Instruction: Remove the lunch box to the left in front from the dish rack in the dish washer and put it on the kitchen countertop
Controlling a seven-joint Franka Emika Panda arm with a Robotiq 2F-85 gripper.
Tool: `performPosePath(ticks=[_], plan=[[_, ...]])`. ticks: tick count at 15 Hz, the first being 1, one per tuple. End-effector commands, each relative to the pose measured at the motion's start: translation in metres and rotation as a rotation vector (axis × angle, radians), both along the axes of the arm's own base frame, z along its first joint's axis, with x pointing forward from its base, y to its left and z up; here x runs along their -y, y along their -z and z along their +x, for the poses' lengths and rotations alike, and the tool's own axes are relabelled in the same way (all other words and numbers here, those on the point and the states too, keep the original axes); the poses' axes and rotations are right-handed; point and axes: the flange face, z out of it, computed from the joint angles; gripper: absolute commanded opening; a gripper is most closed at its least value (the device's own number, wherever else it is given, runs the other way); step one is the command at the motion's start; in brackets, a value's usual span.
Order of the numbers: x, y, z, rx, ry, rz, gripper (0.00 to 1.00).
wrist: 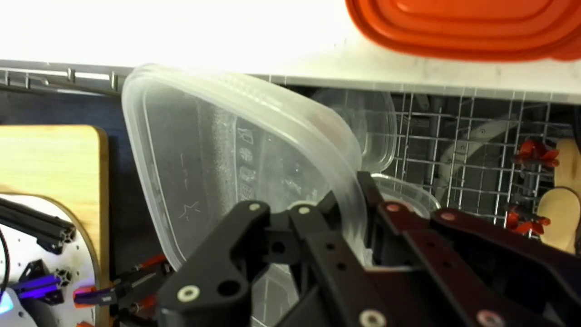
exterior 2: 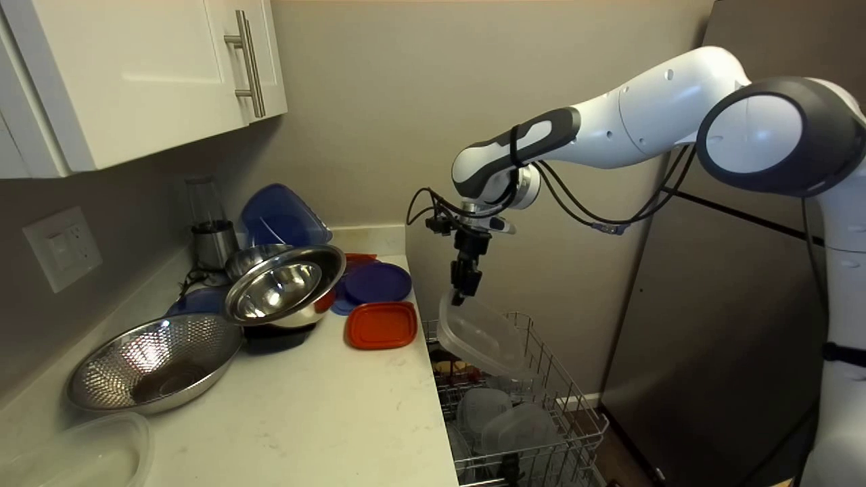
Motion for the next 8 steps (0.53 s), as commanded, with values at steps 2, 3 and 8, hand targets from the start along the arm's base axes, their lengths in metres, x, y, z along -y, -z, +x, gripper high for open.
performPosePath(ticks=[2,3,8], plan=[[-0.042,-0.016,0.005,-0.195,0.017,0.106,0.02],[-0.049,-0.017,0.007,-0.242,0.012,0.122,0.02],[-0.079,-0.008,0.029,-0.351,-0.049,0.220,0.02]])
